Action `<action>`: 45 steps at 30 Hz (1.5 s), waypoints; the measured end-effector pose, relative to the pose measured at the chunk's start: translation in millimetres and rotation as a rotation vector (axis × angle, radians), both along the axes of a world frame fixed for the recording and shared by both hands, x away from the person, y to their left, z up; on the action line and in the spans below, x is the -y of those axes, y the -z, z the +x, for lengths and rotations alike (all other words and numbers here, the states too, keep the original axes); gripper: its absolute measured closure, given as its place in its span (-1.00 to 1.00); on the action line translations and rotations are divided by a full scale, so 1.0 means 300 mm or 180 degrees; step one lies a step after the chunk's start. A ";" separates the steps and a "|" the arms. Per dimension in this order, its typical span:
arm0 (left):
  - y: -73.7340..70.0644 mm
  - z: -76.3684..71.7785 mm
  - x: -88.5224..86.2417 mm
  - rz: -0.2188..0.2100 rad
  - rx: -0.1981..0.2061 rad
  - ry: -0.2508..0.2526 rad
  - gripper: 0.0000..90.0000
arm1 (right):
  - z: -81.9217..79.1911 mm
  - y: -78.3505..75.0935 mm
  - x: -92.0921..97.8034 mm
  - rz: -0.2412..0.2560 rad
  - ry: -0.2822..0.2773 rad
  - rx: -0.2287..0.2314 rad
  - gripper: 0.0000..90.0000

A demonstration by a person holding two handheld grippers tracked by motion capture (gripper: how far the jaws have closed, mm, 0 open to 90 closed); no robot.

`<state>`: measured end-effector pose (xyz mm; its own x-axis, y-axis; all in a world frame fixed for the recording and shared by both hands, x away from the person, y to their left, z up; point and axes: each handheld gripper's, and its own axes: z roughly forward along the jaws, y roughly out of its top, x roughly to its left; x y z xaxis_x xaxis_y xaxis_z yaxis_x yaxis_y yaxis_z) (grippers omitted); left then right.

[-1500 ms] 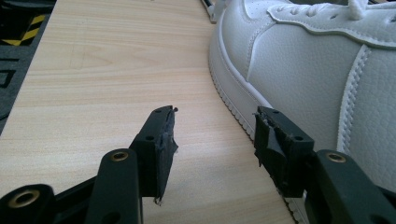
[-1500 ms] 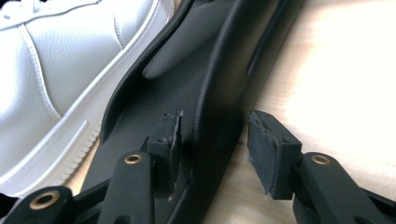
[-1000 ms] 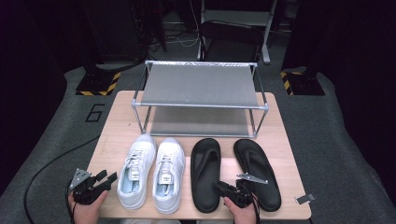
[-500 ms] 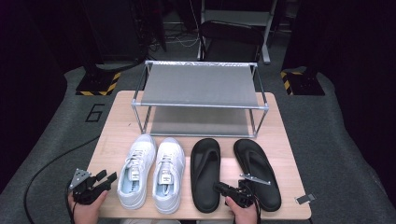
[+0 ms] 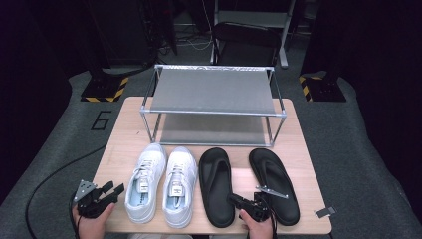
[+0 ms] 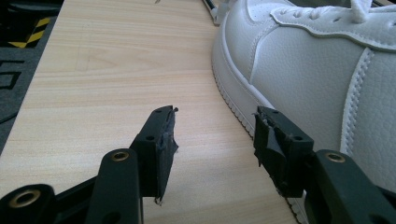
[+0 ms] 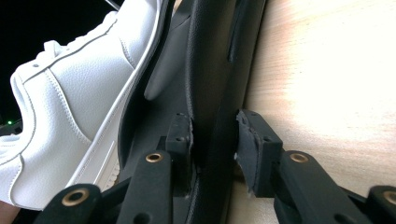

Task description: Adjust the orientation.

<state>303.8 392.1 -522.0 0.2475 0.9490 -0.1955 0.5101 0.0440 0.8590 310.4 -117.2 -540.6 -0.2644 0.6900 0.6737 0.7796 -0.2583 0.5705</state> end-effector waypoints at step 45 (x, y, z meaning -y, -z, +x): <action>-0.001 0.000 0.000 0.0006 0.0003 -0.0010 0.07 | 0.020 -0.096 0.050 0.0155 0.0290 0.0250 0.51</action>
